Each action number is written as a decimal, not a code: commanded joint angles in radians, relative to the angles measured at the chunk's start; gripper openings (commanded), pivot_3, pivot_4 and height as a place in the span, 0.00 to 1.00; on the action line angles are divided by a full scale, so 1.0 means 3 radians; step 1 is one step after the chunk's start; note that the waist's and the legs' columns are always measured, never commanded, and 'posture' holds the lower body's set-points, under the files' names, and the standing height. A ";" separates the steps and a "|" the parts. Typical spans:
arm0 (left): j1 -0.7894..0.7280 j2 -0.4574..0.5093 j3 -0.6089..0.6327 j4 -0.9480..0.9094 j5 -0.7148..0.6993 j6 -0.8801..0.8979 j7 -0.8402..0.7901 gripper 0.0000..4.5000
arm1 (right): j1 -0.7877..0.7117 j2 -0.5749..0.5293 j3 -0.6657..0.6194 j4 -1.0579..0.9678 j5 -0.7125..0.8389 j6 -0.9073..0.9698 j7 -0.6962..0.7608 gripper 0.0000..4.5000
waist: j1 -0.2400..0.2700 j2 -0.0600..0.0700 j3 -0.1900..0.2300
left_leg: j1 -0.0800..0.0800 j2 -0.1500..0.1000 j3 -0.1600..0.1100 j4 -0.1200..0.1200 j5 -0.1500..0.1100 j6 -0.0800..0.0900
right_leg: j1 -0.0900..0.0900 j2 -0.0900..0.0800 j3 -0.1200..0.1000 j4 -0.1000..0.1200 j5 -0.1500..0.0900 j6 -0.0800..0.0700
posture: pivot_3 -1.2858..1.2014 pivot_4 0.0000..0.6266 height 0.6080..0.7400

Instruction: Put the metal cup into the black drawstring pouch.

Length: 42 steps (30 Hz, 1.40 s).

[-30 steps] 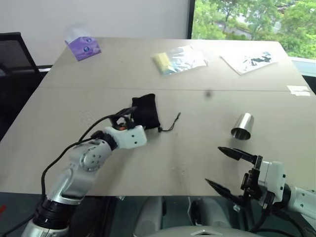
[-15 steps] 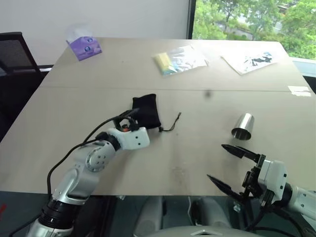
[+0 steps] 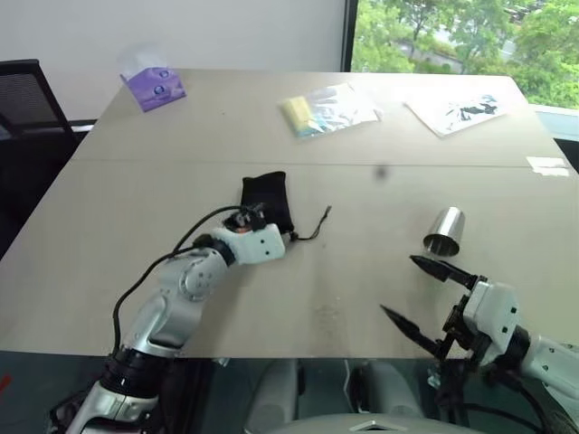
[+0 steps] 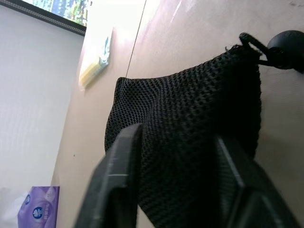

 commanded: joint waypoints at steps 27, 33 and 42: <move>-0.0952 -0.0702 -0.0018 -0.0227 -0.0704 0.1841 -0.0677 0.00 | -0.1190 -0.0047 -0.0187 0.1002 -0.1601 0.1119 -0.0796 0.10 | -0.0082 0.0000 0.0000 | -0.0001 -0.0011 -0.0001 0.0007 0.0001 0.0000 | -0.0006 0.0007 -0.0001 0.0027 0.0001 0.0002 | 0.52 0.24 1.00; -0.1494 -0.0930 0.0218 -0.0150 -0.1523 0.3414 -0.1230 0.00 | -0.1475 0.0378 -0.0484 0.0474 -0.0413 0.1752 -0.0332 0.02 | -0.0101 0.0002 0.0003 | 0.0000 -0.0008 -0.0002 0.0019 0.0001 -0.0001 | -0.0007 0.0015 -0.0005 0.0043 0.0000 0.0002 | 0.52 0.24 1.00; -0.2239 -0.1230 0.0188 0.0687 -0.2240 0.4162 -0.1197 0.00 | -0.1664 0.0666 -0.0064 0.0171 0.0314 0.1823 -0.0224 0.02 | -0.0091 0.0001 0.0003 | -0.0003 -0.0010 -0.0003 0.0027 0.0000 0.0000 | -0.0008 0.0013 -0.0006 0.0045 -0.0001 0.0005 | 0.52 0.24 1.00</move>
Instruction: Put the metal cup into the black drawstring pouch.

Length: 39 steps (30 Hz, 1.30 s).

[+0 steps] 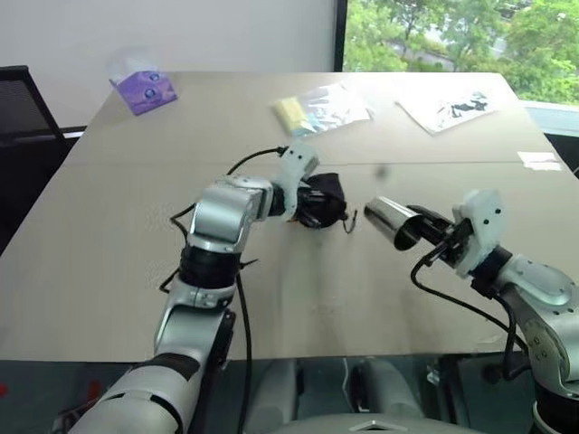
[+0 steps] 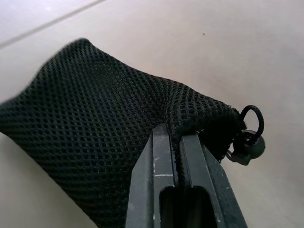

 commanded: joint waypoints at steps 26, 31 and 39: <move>-0.0410 0.0072 -0.0407 0.0256 -0.0859 0.0158 0.0190 0.00 | -0.0345 0.0548 0.1066 0.1553 -0.1176 -0.1206 -0.0926 0.02 | -0.0020 0.0002 -0.0002 | -0.0047 0.0001 0.0002 0.0017 0.0011 -0.0018 | -0.0050 -0.0001 0.0013 0.0016 0.0001 -0.0001 | 0.52 0.24 1.00; -0.0365 0.0180 -0.0493 0.0054 -0.0973 0.0099 0.0148 0.00 | -0.0488 0.0906 0.0855 0.1743 -0.0795 -0.1065 -0.0903 0.02 | -0.0016 0.0002 -0.0002 | -0.0048 0.0002 0.0002 0.0018 0.0011 -0.0018 | -0.0050 -0.0001 0.0016 0.0016 0.0002 -0.0001 | 0.52 0.24 1.00; -0.0354 0.0097 -0.0139 -0.0011 -0.1196 0.0093 0.0249 0.00 | -0.0794 0.1557 0.0331 0.1932 0.0224 -0.0690 -0.0768 0.02 | -0.0005 0.0003 -0.0001 | -0.0052 0.0000 0.0001 0.0018 0.0011 -0.0017 | -0.0051 -0.0007 0.0013 0.0014 0.0002 -0.0002 | 0.52 0.24 1.00</move>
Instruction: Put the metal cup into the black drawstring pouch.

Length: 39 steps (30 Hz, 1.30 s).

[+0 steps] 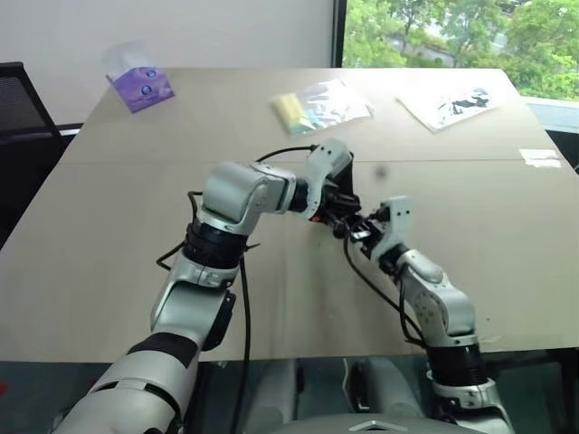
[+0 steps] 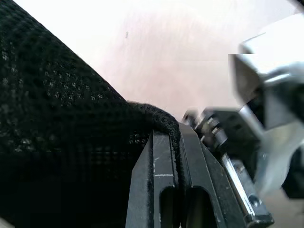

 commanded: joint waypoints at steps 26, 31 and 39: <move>0.0034 -0.0574 0.1160 -0.0170 -0.0523 0.0619 0.0693 0.00 | -0.1033 -0.0184 0.0635 0.1013 -0.0874 -0.1299 0.0154 0.02 | -0.0082 -0.0001 0.0002 | 0.0000 0.0009 0.0002 -0.0012 0.0001 -0.0005 | -0.0005 -0.0002 0.0004 -0.0004 0.0003 0.0003 | 0.52 0.24 1.00; 0.0095 -0.0394 0.1239 0.0116 -0.0386 0.0295 0.0759 0.00 | -0.0761 -0.0699 0.1014 0.0620 -0.1229 -0.1093 0.0474 0.22 | -0.0051 -0.0001 0.0001 | -0.0001 -0.0008 0.0004 -0.0003 0.0001 -0.0002 | -0.0002 -0.0002 -0.0002 -0.0008 0.0007 0.0011 | 0.52 0.24 1.00; 0.0207 -0.0014 0.1230 0.0607 -0.0371 -0.0251 0.0644 0.00 | -0.0415 -0.1332 0.0821 -0.0685 -0.0819 -0.0082 0.0935 0.79 | -0.0075 0.0001 0.0003 | 0.0000 0.0000 0.0000 -0.0004 0.0001 -0.0003 | -0.0004 -0.0003 -0.0001 -0.0004 0.0007 0.0011 | 0.52 0.24 1.00</move>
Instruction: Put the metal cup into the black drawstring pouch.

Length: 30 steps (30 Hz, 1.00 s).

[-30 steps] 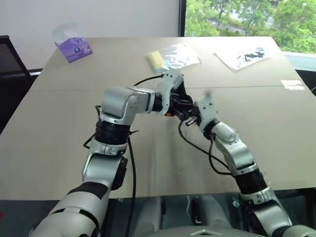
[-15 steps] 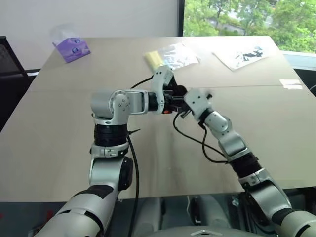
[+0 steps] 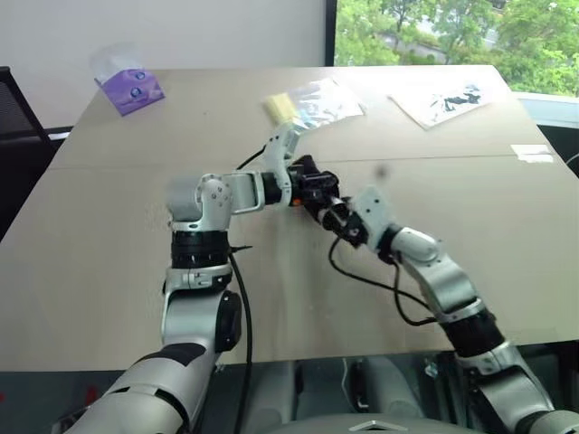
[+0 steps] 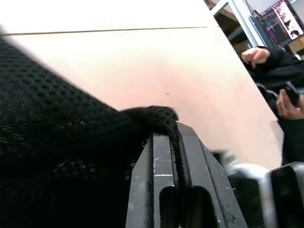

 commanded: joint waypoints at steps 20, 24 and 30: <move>0.0027 0.0157 0.0258 0.0004 -0.0594 -0.0026 -0.0169 0.00 | -0.0255 0.0339 -0.0322 -0.0214 0.0421 0.0818 -0.0298 0.55 | 0.0011 -0.0001 0.0000 | -0.0001 -0.0005 0.0000 0.0001 0.0000 0.0001 | 0.0000 0.0001 -0.0002 0.0000 0.0000 0.0000 | 0.52 0.24 1.00; 0.0075 0.0161 0.0271 -0.0134 -0.0697 0.0062 -0.0148 0.00 | -0.0367 0.0437 -0.0331 0.0064 0.0387 0.0711 -0.0337 0.12 | 0.0006 -0.0001 0.0000 | -0.0001 -0.0004 -0.0001 0.0000 0.0000 0.0001 | 0.0000 0.0000 -0.0002 0.0000 0.0000 0.0000 | 0.52 0.24 1.00; 0.0152 0.0185 0.0275 -0.0278 -0.0780 0.0125 -0.0079 0.00 | -0.0418 0.0448 -0.0310 0.0154 0.0369 0.0607 -0.0291 0.01 | 0.0006 -0.0001 0.0000 | -0.0002 -0.0004 -0.0001 0.0000 0.0000 0.0001 | 0.0000 0.0000 -0.0001 -0.0001 0.0000 0.0000 | 0.52 0.24 1.00</move>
